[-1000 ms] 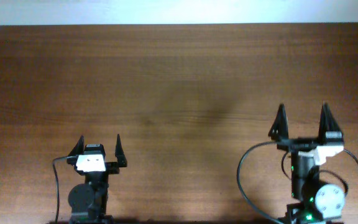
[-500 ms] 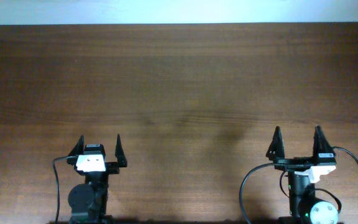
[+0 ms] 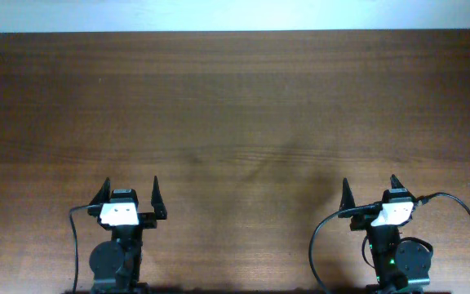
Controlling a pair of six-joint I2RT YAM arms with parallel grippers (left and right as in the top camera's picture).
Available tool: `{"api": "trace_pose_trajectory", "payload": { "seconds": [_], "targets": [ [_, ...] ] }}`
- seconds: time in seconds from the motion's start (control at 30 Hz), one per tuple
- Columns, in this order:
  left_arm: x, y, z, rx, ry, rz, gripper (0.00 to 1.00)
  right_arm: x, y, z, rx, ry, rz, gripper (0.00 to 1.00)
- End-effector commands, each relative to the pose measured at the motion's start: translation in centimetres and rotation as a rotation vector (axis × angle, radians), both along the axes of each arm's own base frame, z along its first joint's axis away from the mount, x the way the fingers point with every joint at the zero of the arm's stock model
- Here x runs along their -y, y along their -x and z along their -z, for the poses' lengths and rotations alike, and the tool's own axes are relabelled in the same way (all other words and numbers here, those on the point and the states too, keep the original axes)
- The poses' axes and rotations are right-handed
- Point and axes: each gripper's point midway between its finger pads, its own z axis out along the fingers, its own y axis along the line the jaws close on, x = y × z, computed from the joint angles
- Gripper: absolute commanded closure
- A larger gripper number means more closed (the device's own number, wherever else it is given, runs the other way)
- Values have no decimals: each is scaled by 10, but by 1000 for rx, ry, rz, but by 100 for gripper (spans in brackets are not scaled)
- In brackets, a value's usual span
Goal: Untangle cables
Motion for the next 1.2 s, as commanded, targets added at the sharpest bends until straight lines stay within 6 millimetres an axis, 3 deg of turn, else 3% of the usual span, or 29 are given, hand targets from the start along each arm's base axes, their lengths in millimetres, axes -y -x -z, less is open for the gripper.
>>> {"api": "trace_pose_trajectory", "payload": {
  "seconds": [0.0, 1.17],
  "targets": [
    [2, 0, 1, -2, 11, 11, 1, 5, 0, 3, -1, 84, 19, 1],
    [2, 0, 1, -2, 11, 11, 1, 3, 0, 3, -4, 18, 14, 1]
  ]
}}
